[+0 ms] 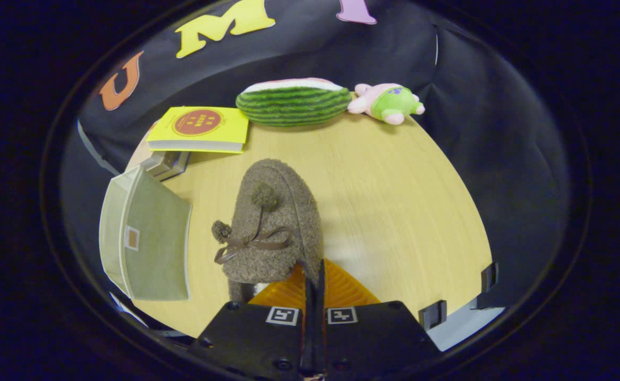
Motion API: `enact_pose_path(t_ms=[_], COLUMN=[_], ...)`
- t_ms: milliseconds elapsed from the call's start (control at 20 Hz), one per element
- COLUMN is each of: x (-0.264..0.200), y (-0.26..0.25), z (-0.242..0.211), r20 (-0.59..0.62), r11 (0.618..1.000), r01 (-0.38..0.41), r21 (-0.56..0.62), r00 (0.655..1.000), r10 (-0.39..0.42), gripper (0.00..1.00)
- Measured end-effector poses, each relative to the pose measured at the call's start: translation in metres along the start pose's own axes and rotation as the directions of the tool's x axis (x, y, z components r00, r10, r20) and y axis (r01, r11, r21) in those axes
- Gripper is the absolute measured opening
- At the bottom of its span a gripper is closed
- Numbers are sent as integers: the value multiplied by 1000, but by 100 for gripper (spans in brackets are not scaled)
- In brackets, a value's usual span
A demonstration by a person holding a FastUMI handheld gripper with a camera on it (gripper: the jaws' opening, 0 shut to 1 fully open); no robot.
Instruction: Open the storage box then place both shoes into the box .Put the left shoe in first, then the right shoe, with the right side of both shoes facing outward in a uniform manner.
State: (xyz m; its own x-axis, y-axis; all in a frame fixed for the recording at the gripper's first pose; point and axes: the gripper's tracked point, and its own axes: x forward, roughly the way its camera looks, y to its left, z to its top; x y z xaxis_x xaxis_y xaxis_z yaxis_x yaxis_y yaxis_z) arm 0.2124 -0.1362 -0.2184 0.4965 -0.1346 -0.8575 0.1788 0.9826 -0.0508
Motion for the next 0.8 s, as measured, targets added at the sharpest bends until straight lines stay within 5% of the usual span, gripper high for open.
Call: enact_pose_path(t_ms=[350,800], x=[-63,-88], y=[56,204], z=[5,-7], r20=[31,10], r11=[996,971], r01=[-73,-223], r21=[53,84], r00=[997,975], r10=[72,223], gripper=[6,6])
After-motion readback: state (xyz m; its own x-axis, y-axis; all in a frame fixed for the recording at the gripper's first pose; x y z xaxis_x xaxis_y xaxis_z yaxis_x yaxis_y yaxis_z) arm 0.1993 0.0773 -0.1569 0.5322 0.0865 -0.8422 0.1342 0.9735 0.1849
